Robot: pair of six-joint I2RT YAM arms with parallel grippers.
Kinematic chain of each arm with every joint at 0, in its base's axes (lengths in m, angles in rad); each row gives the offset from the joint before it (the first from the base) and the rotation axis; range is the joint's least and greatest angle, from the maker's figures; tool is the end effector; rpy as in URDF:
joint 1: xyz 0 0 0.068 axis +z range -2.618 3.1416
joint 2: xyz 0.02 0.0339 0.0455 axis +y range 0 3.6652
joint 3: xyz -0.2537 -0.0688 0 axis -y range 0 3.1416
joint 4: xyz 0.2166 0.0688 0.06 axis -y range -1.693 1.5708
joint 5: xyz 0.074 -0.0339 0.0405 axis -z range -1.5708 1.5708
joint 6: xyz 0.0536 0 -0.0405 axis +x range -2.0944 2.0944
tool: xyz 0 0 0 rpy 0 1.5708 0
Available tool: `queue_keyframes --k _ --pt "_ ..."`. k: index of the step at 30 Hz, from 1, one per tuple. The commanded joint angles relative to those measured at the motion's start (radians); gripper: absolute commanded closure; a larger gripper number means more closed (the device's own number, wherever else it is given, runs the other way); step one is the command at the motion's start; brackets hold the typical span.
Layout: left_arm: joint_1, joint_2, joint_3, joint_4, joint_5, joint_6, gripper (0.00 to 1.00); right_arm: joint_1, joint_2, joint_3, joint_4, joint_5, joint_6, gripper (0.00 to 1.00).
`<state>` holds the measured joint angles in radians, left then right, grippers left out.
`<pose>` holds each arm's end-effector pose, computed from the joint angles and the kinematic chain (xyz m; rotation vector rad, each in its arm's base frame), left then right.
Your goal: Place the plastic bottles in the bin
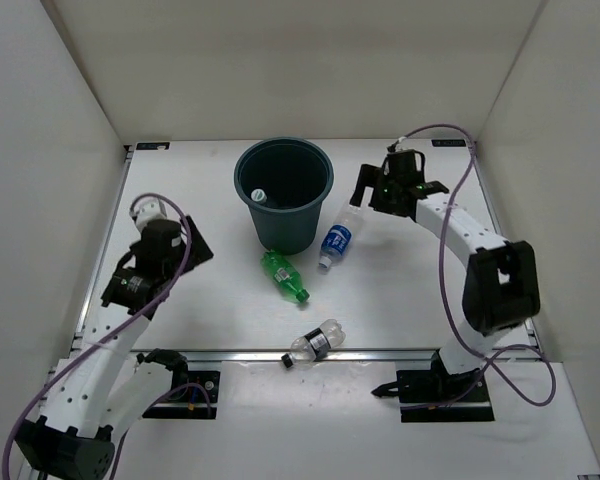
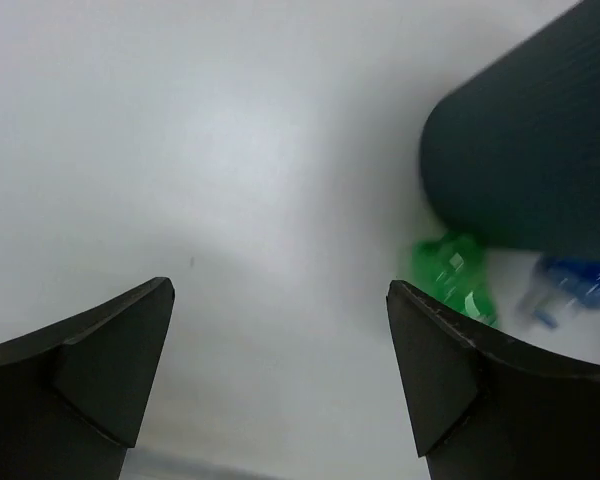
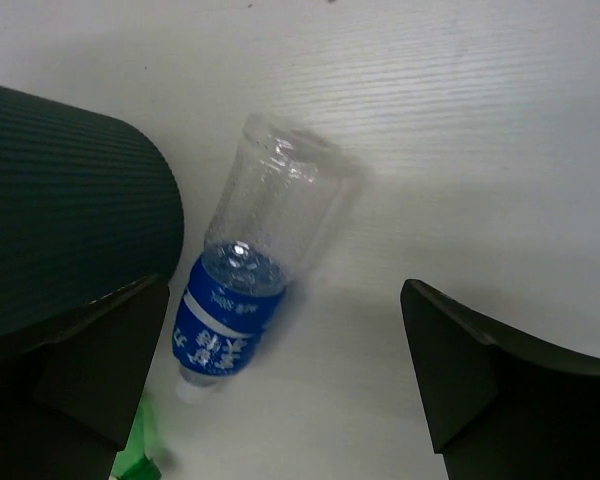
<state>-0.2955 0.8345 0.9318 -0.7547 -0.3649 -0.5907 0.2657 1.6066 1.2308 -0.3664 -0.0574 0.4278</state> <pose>0.1563 -0.0276 0.3064 -0.5139 2.1184 -0.0955 0.3336 0.0940 0.2572 0.1606 2.3429 0.4143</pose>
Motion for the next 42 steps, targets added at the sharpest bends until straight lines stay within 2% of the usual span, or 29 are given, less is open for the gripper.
queue_keyframes --k 1,3,6,10,12,15,16,17,19,21,24,26,31,36,40,42 --pt "-0.017 -0.104 -0.149 -0.084 0.092 -0.122 0.01 0.047 0.119 0.125 0.057 0.048 0.052 0.01" --pt "-0.022 -0.178 -0.216 -0.086 0.102 -0.210 0.02 0.059 0.192 0.174 0.029 0.101 0.072 0.00" --pt "-0.004 -0.241 -0.263 -0.101 0.141 -0.233 0.02 0.081 0.280 0.228 -0.029 0.166 0.126 0.00" --pt "-0.021 -0.242 -0.237 -0.140 0.109 -0.230 0.02 0.101 0.328 0.185 0.044 0.163 0.163 0.01" --pt "-0.037 -0.221 -0.223 -0.146 0.089 -0.224 0.02 0.102 0.372 0.223 0.009 0.180 0.176 0.02" --pt "-0.044 -0.219 -0.203 -0.146 0.081 -0.224 0.02 0.109 0.407 0.249 -0.029 0.173 0.178 0.13" --pt "-0.041 -0.213 -0.199 -0.138 0.081 -0.216 0.01 0.106 0.401 0.242 -0.028 0.174 0.195 0.20" --pt "-0.034 -0.213 -0.191 -0.137 0.086 -0.212 0.01 0.102 0.391 0.236 -0.023 0.188 0.192 0.35" --pt "-0.028 -0.204 -0.180 -0.136 0.072 -0.189 0.01 0.099 0.354 0.216 0.001 0.215 0.186 0.49" --pt "-0.014 -0.186 -0.156 -0.127 0.064 -0.163 0.01 0.072 0.302 0.194 0.021 0.238 0.181 0.56" --pt "-0.007 -0.135 -0.102 -0.118 0.038 -0.098 0.01 0.044 0.234 0.196 -0.005 0.275 0.163 0.71" --pt "-0.002 -0.079 -0.061 -0.117 0.009 -0.057 0.01 0.026 0.184 0.213 -0.017 0.315 0.120 0.76" --pt "0.012 -0.017 -0.016 -0.029 0.047 -0.014 0.01 0.021 0.050 0.356 -0.017 0.370 -0.050 0.79" --pt "0.006 0.031 -0.014 0.026 0.081 -0.004 0.01 0.090 -0.019 0.453 0.145 0.363 -0.219 0.79" --pt "0.018 0.041 0.005 0.038 0.086 0.008 0.01 0.171 0.044 0.582 0.216 0.246 -0.268 0.77" --pt "0.018 0.048 0.018 0.043 0.069 0.025 0.01 0.236 0.099 0.659 0.262 0.254 -0.300 0.75"
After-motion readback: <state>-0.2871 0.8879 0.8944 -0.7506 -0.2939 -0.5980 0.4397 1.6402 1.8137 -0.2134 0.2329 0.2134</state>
